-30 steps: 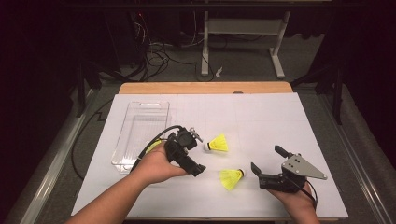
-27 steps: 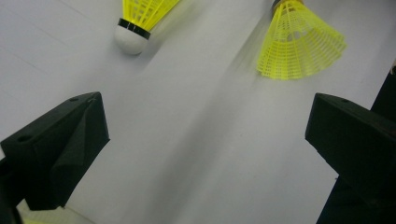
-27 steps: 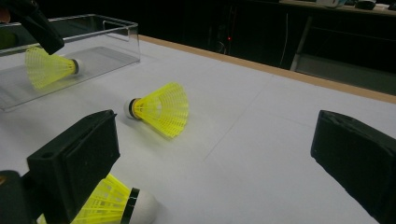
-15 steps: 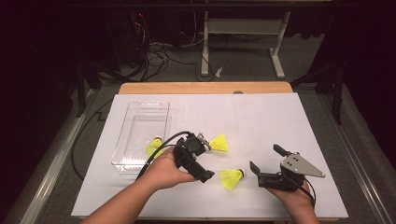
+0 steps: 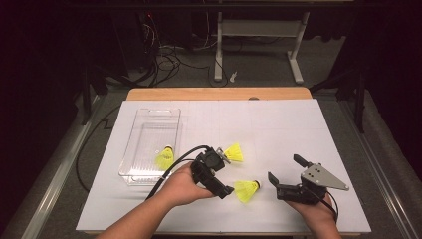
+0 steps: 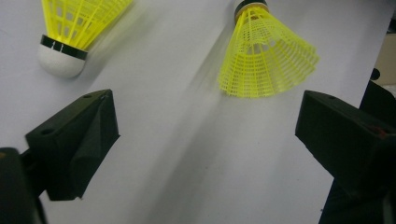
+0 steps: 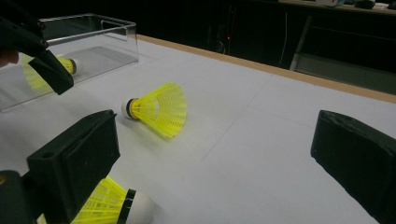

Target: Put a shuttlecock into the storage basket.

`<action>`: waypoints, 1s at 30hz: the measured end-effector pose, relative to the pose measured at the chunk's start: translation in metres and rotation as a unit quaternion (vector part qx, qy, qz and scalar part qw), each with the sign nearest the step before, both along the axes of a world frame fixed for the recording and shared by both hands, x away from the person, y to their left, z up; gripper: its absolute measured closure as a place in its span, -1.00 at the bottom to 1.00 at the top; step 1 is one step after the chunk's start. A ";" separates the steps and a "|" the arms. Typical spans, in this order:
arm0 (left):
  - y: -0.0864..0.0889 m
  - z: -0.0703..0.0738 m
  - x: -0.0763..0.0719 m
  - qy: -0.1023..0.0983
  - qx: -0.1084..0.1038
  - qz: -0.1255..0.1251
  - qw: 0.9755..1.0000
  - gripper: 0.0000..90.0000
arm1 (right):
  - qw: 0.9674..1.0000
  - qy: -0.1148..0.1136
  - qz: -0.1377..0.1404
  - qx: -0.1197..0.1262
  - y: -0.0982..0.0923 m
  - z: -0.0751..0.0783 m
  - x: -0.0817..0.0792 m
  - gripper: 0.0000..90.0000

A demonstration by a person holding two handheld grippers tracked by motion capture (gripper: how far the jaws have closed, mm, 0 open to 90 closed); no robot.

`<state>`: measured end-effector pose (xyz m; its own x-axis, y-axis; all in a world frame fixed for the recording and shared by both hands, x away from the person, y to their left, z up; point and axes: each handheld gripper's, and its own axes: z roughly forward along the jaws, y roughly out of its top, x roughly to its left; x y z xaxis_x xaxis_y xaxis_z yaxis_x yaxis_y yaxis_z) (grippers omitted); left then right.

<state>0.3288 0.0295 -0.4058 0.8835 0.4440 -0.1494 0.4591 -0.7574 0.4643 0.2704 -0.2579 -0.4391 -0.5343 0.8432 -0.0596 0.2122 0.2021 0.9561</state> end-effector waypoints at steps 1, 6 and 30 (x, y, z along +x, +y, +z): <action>-0.001 -0.001 0.000 -0.002 0.000 0.000 1.000 -0.78 | 1.000 0.000 -0.001 0.001 0.000 0.000 0.000 -0.97; -0.002 -0.004 0.002 -0.001 -0.010 -0.005 1.000 -0.59 | 1.000 0.001 0.002 0.000 0.001 -0.001 0.000 -0.97; -0.011 -0.019 0.003 0.000 -0.023 -0.035 0.999 0.05 | 1.000 0.001 0.002 0.000 0.001 -0.001 0.000 -0.97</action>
